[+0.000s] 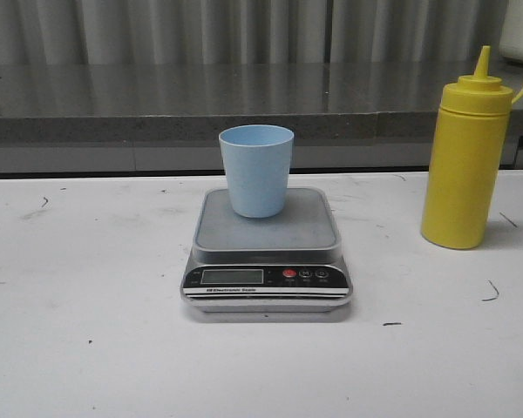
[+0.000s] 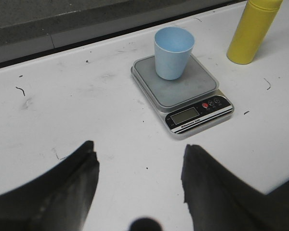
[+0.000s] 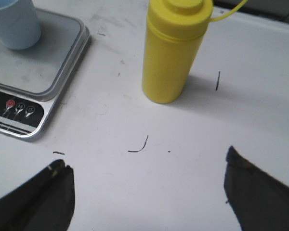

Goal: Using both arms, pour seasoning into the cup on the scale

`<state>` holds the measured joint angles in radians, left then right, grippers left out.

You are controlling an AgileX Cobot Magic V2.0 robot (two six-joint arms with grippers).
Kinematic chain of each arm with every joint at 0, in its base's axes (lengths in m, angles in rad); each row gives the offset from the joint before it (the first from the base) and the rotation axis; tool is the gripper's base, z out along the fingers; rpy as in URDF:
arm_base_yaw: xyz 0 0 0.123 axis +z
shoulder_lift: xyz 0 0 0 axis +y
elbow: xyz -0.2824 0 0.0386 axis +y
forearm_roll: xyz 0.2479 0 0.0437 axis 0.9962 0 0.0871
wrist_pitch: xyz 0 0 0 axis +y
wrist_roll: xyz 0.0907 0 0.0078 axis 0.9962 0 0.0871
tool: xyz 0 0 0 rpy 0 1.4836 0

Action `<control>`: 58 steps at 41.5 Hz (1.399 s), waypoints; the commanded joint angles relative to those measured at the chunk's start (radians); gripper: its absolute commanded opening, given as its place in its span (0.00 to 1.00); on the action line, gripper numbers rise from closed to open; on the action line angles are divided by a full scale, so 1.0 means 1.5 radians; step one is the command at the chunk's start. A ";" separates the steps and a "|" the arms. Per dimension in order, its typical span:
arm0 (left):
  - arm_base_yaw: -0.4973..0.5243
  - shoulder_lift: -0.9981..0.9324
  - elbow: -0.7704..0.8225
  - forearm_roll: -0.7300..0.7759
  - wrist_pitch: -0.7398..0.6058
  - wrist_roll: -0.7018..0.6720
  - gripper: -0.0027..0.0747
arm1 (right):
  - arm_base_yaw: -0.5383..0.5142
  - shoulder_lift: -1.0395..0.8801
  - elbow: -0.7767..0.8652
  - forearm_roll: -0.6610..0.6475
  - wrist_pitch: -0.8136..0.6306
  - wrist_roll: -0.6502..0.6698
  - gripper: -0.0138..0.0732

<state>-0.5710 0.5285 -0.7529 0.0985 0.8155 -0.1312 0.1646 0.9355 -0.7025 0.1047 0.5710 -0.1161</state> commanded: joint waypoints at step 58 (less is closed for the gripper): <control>-0.001 0.003 -0.018 -0.002 -0.052 -0.007 0.53 | 0.001 0.547 0.067 0.018 -0.984 0.084 0.90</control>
<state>-0.5710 0.5285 -0.7529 0.0985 0.8155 -0.1312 0.1672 1.7661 -0.5499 0.1616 -0.8152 0.0077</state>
